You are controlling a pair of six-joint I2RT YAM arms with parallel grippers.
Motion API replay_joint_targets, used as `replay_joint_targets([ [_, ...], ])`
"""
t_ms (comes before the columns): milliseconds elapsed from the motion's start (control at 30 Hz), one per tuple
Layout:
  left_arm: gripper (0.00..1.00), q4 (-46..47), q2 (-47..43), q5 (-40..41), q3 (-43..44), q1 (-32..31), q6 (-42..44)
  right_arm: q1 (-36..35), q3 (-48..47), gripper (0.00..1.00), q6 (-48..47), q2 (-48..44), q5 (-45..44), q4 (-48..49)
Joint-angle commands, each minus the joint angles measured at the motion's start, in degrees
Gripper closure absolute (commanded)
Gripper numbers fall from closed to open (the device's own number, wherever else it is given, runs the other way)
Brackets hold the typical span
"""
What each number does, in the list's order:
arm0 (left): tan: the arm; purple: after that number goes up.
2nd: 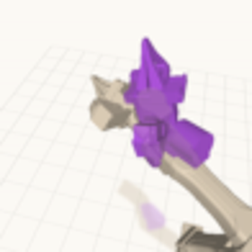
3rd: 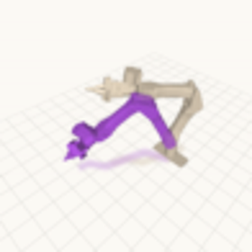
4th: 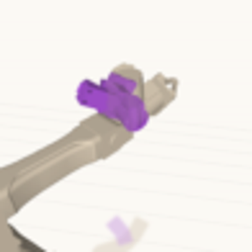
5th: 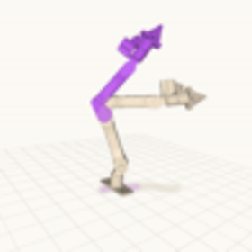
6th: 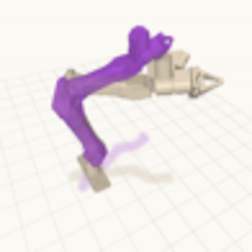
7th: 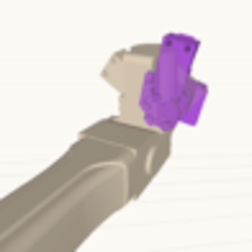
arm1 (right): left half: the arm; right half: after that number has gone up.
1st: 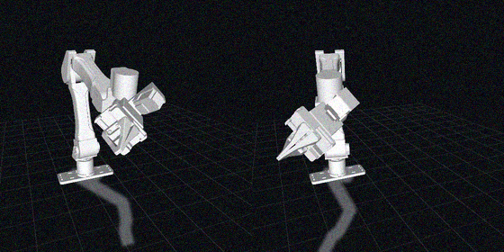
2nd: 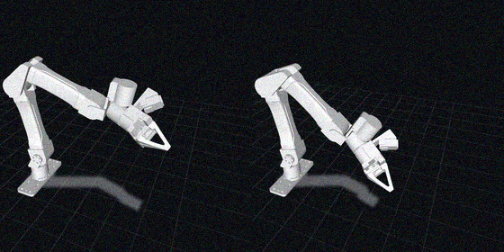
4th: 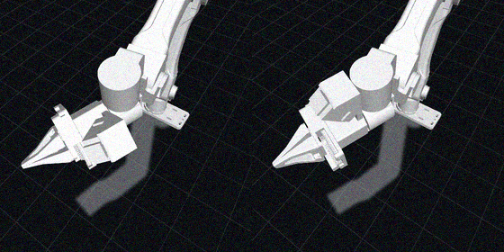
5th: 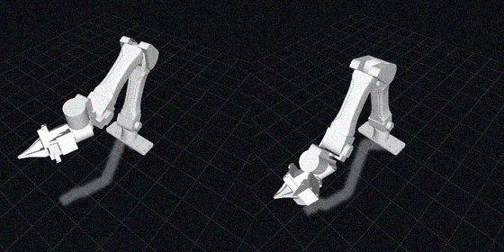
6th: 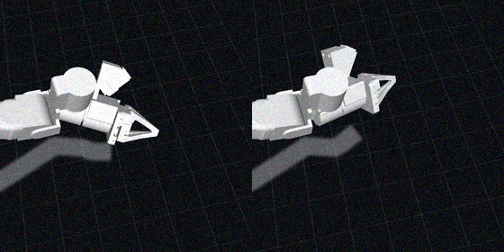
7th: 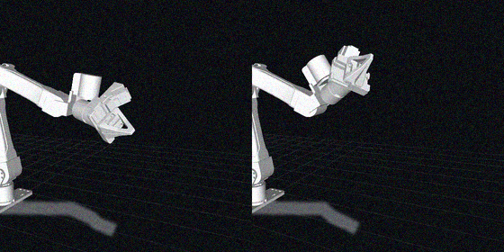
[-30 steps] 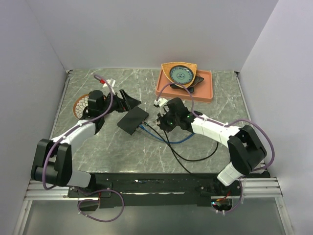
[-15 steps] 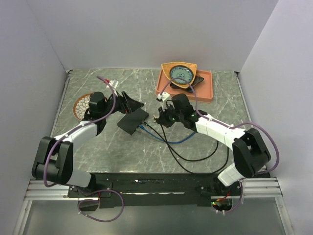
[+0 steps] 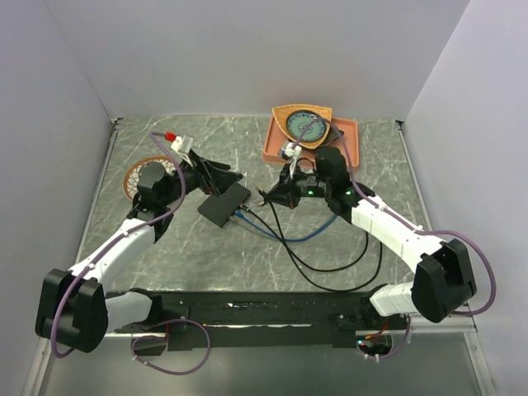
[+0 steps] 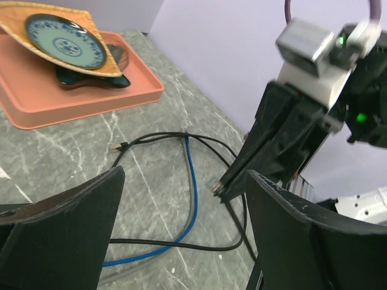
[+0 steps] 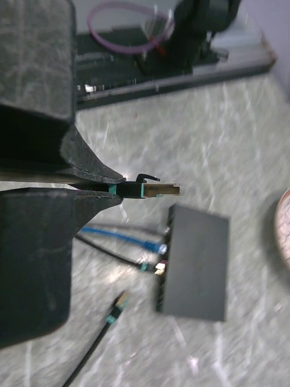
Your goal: Insert the plug into the switch port
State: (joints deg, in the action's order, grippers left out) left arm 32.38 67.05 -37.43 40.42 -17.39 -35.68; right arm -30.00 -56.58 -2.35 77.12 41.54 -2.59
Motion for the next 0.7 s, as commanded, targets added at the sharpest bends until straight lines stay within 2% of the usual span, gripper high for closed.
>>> replay_joint_targets([
  [0,0.14,1.0,-1.4,-2.5,2.3,-1.4,2.5,3.2,-0.2,1.0,2.0,-3.8,15.1,7.4],
  [100,0.15,0.1,-2.0,-3.3,3.1,-2.1,3.2,5.4,0.3,1.0,5.4,-4.3,20.0,9.6],
  [467,0.15,-0.7,-5.8,-0.6,2.6,-2.7,2.5,5.7,0.3,1.0,7.5,-4.9,19.8,10.5],
  [667,0.15,-1.5,-5.0,-1.7,3.8,-2.7,3.2,5.7,-0.5,1.0,7.4,-4.2,19.7,9.6],
])
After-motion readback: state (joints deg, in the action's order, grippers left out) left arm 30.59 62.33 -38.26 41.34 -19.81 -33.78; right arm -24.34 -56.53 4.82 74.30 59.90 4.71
